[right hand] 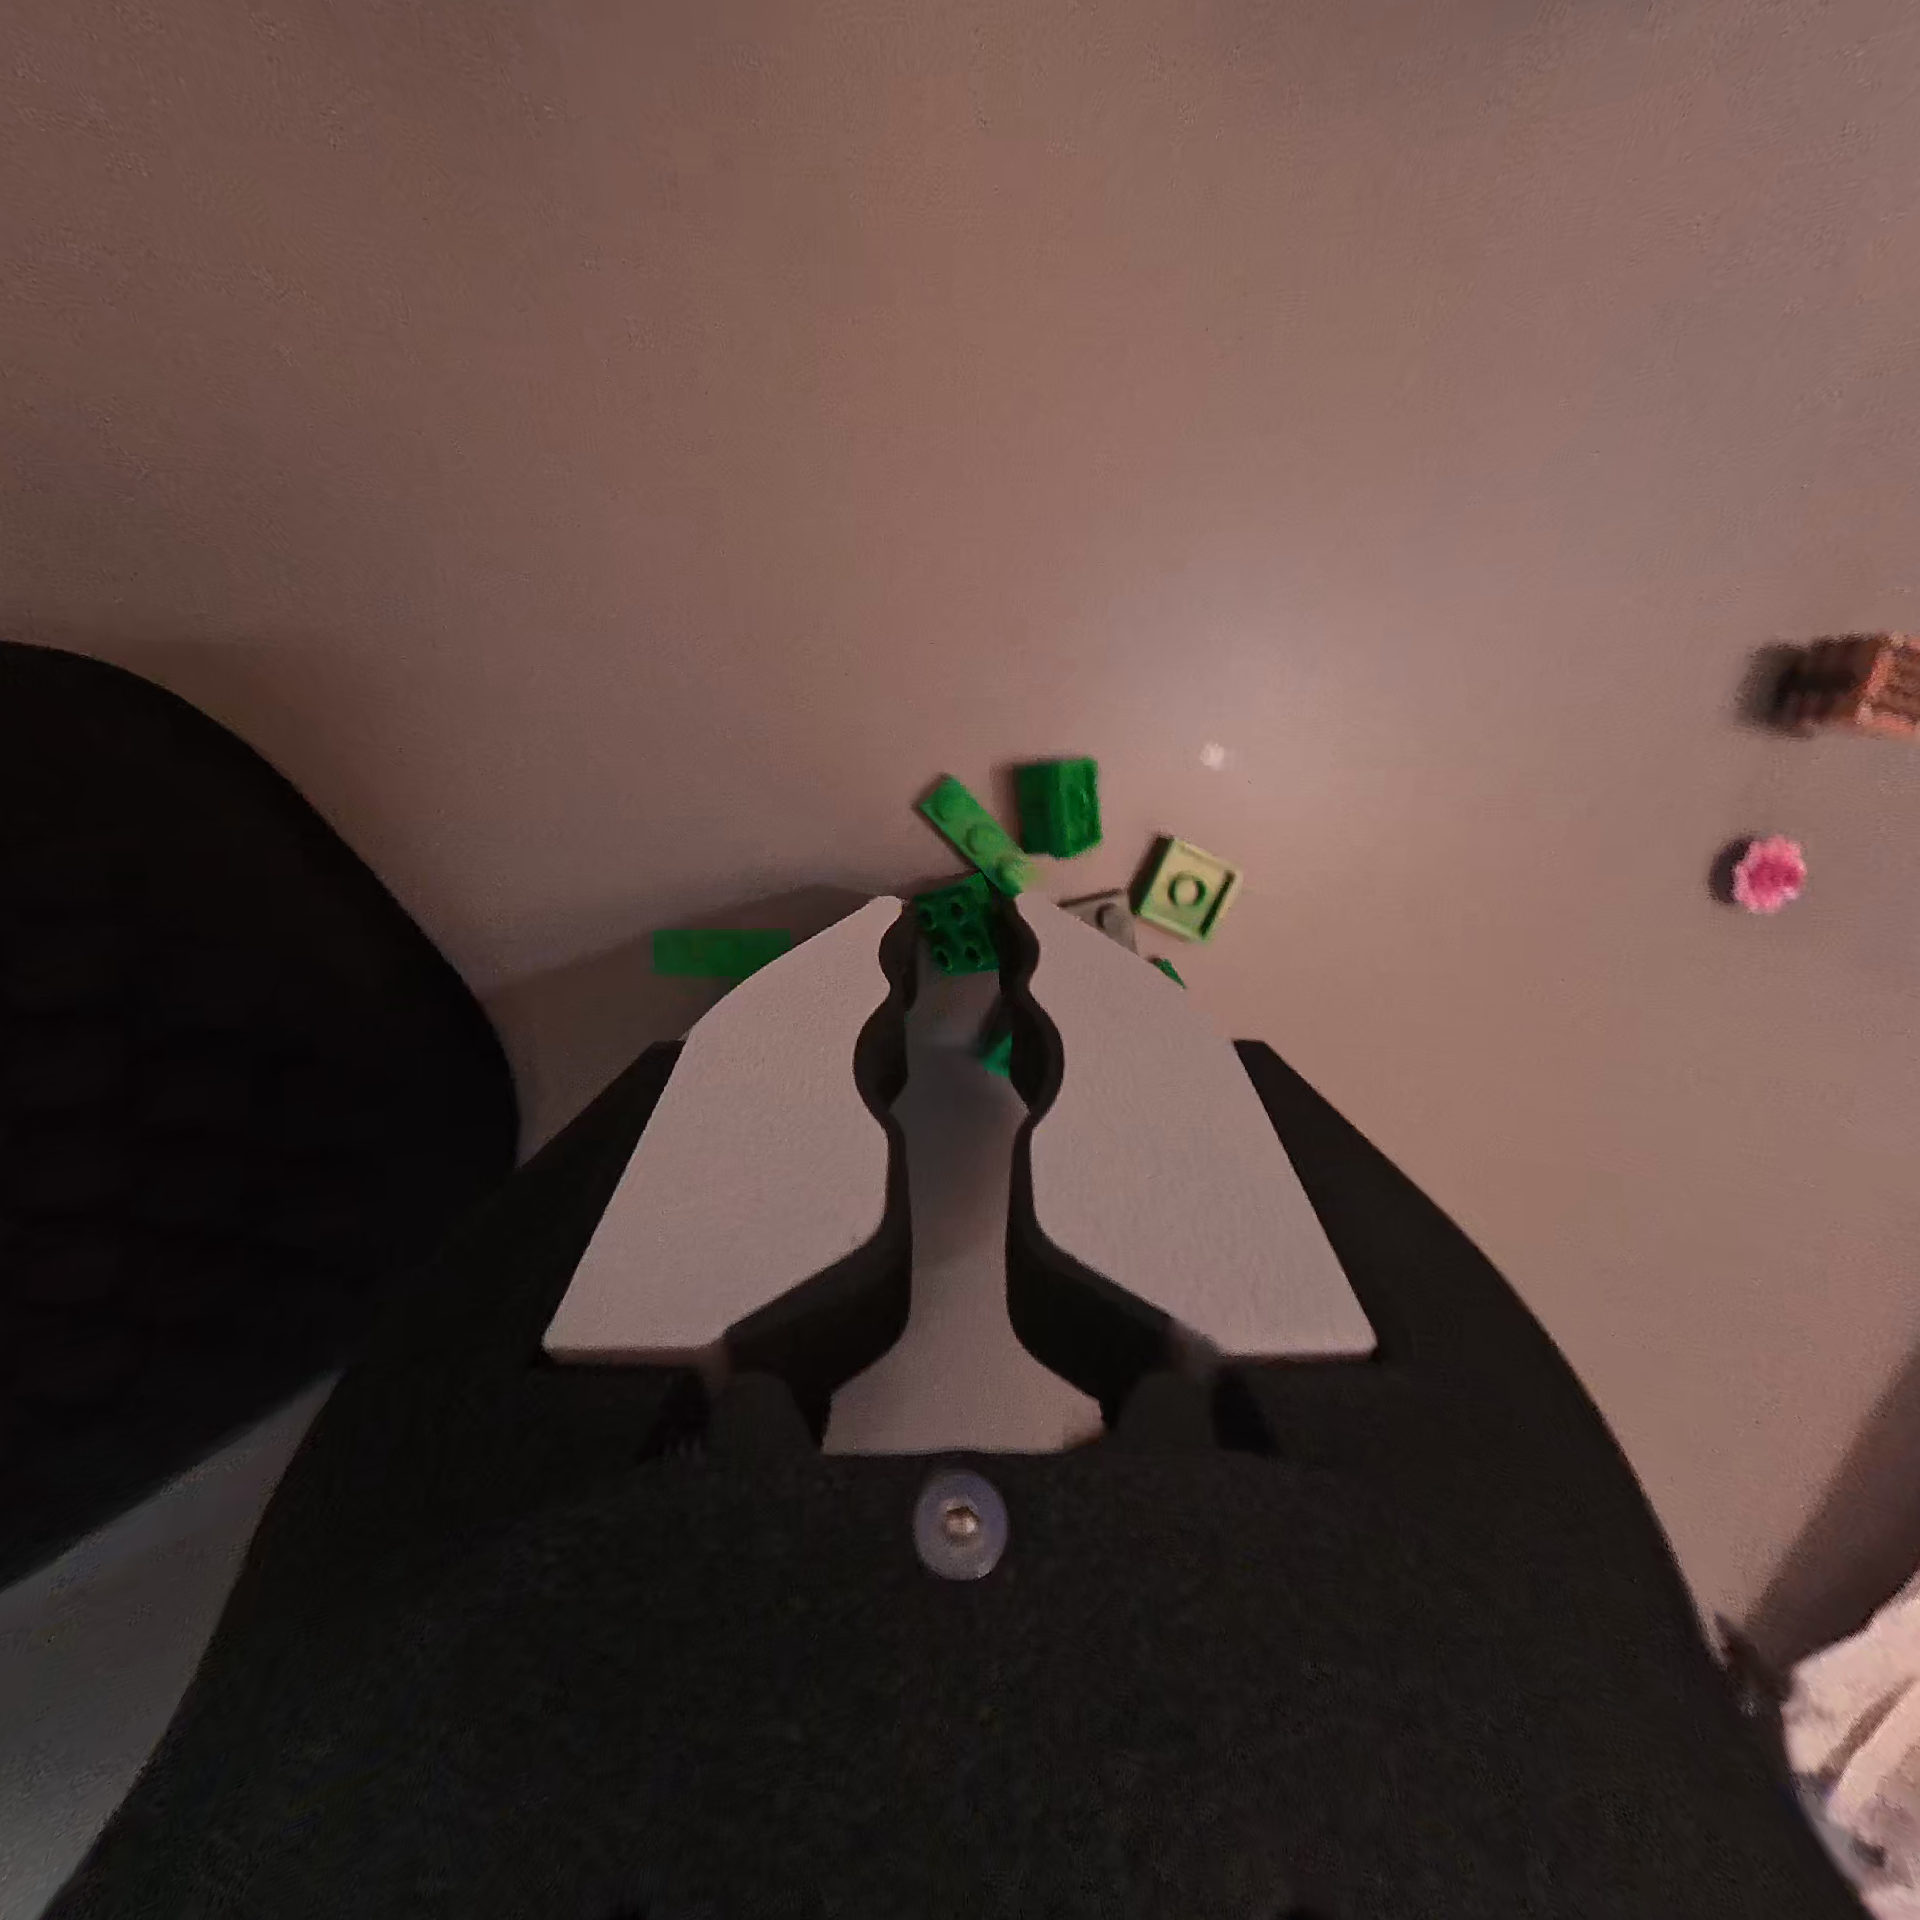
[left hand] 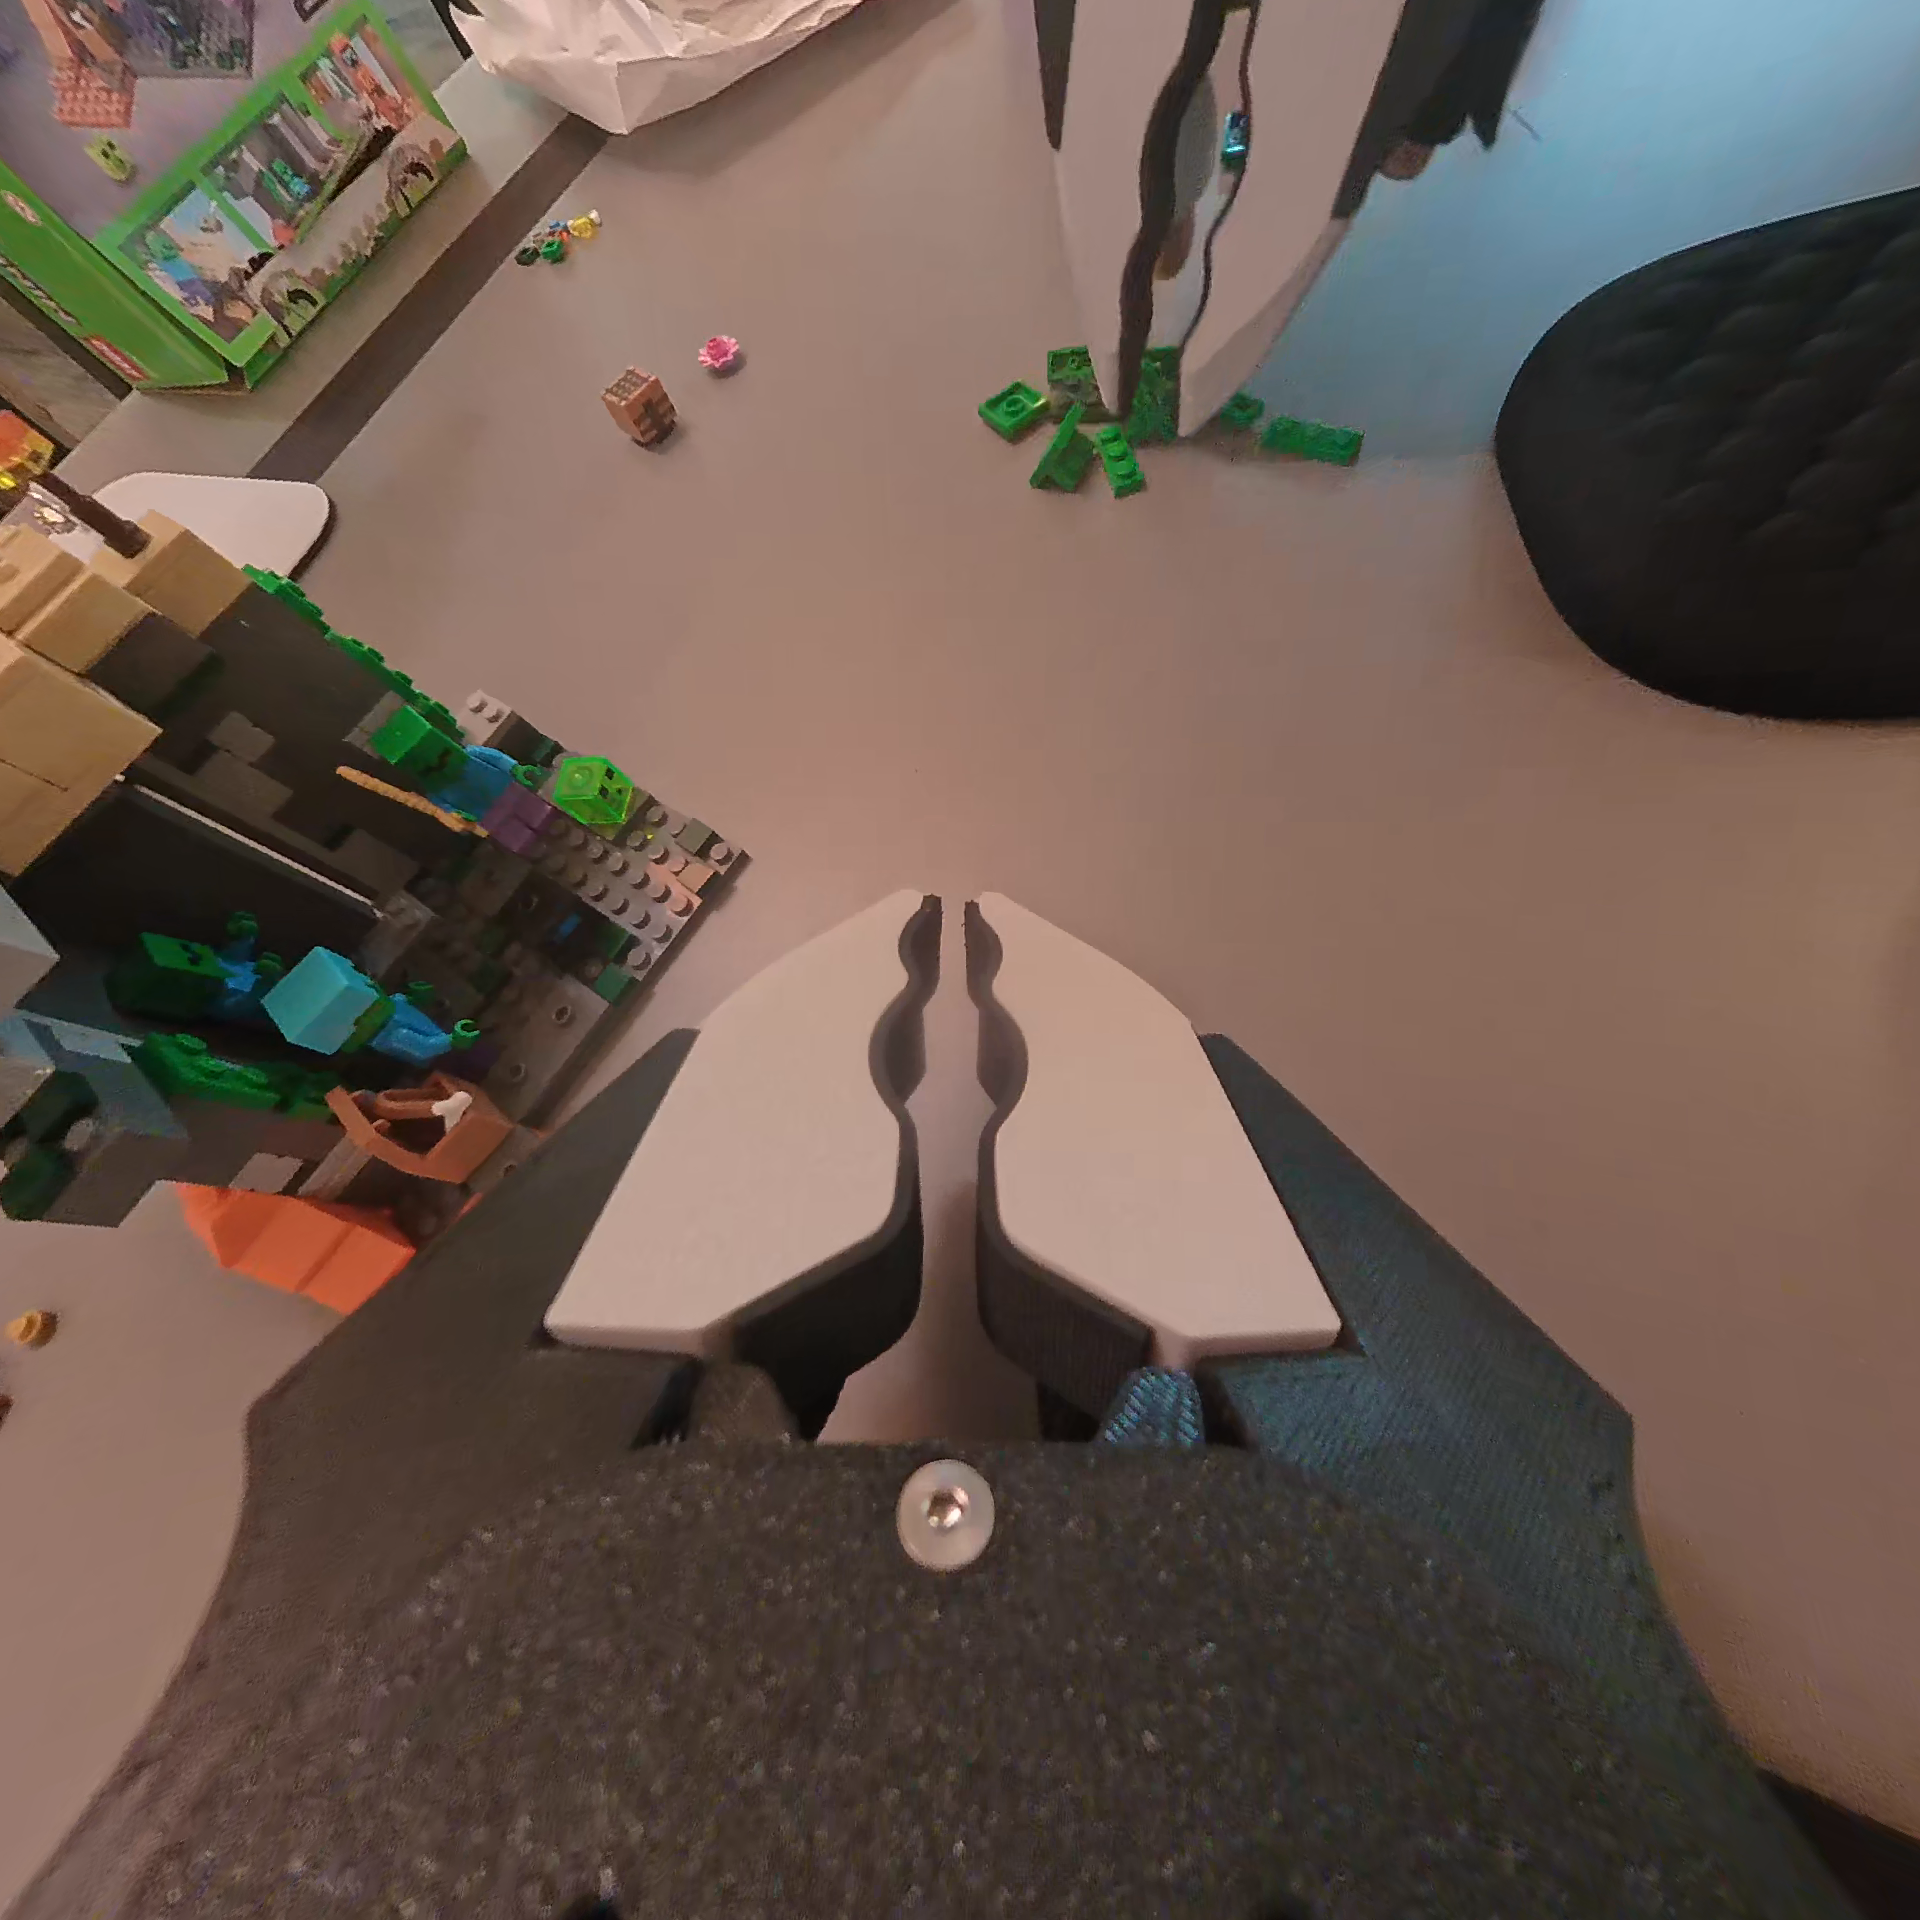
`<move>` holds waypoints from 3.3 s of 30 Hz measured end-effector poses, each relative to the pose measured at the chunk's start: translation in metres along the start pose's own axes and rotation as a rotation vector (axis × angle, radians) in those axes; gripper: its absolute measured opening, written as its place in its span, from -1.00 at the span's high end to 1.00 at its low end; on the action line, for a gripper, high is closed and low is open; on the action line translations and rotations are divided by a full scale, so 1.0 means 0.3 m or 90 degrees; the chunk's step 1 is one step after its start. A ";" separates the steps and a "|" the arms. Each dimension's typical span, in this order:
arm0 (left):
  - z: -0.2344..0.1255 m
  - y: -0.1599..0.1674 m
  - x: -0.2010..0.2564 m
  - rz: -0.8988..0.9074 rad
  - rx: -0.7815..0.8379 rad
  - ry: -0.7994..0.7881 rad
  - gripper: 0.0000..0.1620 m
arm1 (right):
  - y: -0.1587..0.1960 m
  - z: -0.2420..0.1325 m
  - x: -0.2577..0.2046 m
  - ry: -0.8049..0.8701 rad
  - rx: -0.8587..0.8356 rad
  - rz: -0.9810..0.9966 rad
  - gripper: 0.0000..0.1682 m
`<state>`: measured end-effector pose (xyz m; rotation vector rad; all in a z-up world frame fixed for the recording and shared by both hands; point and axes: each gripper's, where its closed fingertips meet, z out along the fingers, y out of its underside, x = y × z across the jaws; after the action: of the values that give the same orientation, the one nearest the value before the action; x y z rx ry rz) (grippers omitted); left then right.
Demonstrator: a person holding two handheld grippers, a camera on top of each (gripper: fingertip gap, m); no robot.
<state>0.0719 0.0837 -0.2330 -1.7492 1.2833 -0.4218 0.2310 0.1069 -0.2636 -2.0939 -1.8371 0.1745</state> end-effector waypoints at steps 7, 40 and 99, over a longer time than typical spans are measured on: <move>0.004 0.004 0.005 0.005 -0.006 0.004 0.95 | -0.008 -0.064 0.035 0.025 0.058 0.040 0.73; 0.013 0.015 0.009 0.017 -0.024 0.001 0.95 | -0.022 -0.053 -0.137 0.032 0.071 0.005 0.66; -0.233 -0.109 -0.340 -0.172 0.190 -0.252 0.93 | -0.550 -0.254 0.047 0.245 0.663 0.254 0.96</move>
<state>0.0001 0.1440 -0.1459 -1.6490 0.6700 -0.3735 0.1027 0.1234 -0.1349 -1.5246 -0.7780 0.6186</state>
